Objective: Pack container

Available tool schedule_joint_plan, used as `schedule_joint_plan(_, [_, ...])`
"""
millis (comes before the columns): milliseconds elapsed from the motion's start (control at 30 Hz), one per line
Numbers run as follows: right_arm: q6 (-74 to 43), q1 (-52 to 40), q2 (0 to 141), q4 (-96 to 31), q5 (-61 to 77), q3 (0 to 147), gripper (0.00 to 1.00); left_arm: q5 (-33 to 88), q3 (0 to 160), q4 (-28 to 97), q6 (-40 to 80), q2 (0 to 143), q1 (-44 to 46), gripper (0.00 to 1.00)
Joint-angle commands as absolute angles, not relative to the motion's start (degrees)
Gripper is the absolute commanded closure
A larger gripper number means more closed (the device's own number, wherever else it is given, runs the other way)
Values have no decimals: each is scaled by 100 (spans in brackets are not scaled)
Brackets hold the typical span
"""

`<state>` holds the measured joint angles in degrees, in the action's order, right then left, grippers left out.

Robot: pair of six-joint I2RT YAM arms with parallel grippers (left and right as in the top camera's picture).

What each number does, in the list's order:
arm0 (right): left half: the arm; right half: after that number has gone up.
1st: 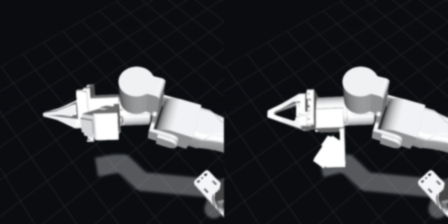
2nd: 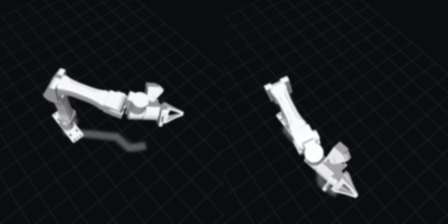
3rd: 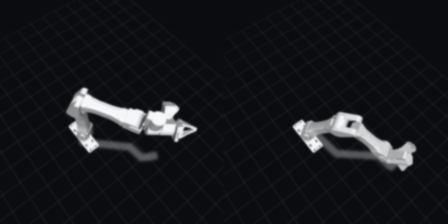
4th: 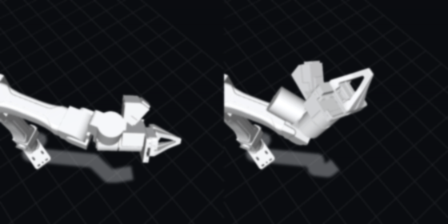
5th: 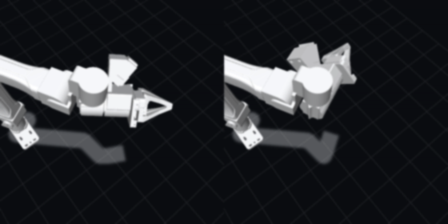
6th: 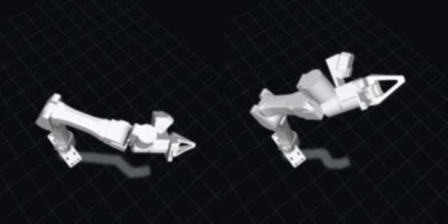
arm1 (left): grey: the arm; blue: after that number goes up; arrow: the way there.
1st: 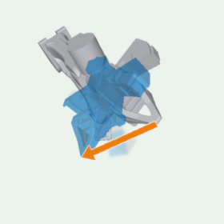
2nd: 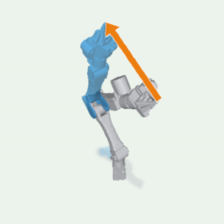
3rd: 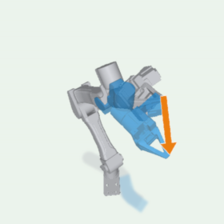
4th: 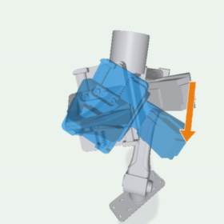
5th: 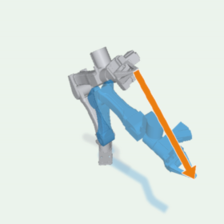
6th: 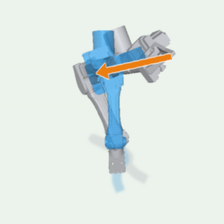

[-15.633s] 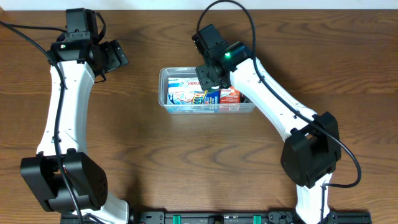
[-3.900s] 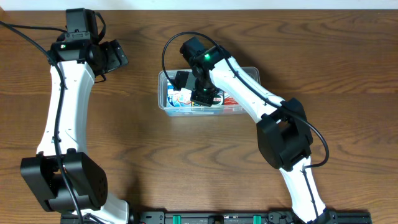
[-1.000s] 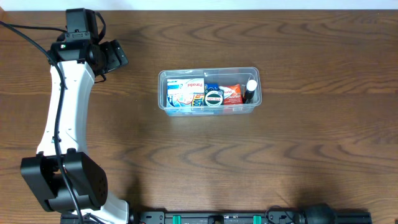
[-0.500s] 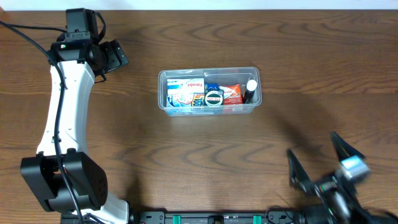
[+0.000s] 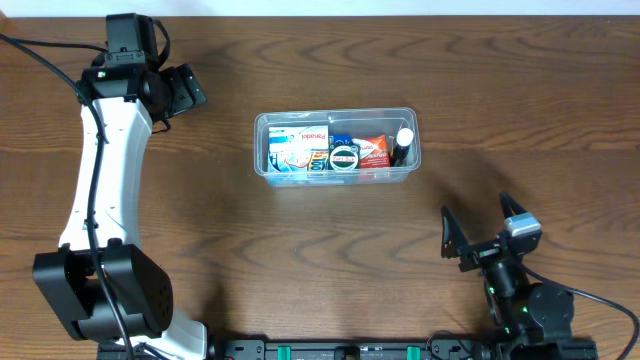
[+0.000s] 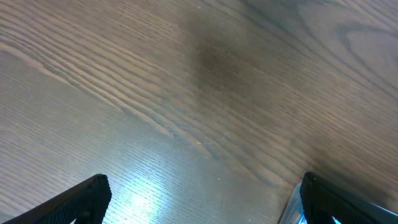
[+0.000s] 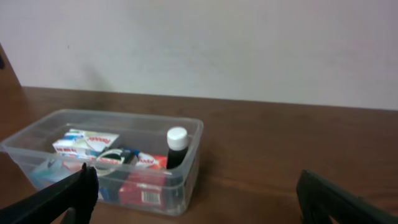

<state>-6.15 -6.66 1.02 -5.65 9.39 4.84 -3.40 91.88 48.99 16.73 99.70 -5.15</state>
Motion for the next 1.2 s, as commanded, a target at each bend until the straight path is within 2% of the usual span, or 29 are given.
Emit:
schedule_joint_plan(0, [-720,-681,64,-521,897,318,1,-368,9212,4904,1682,9998,-530,2])
schedule_joint_plan(967, [-552,-681,366,-469,751,89,1,-368,9212,4901,1682,9998,-530,2])
schedule_joint_plan(1067, [-552,-681,366,-469,751,89,1,-301,9212,4368,1791,9996,-534,2])
schedule_joint_plan(1167, [-550,-681,366,-469,753,89,1,-211,9212,4491,1789,9974,-528,2])
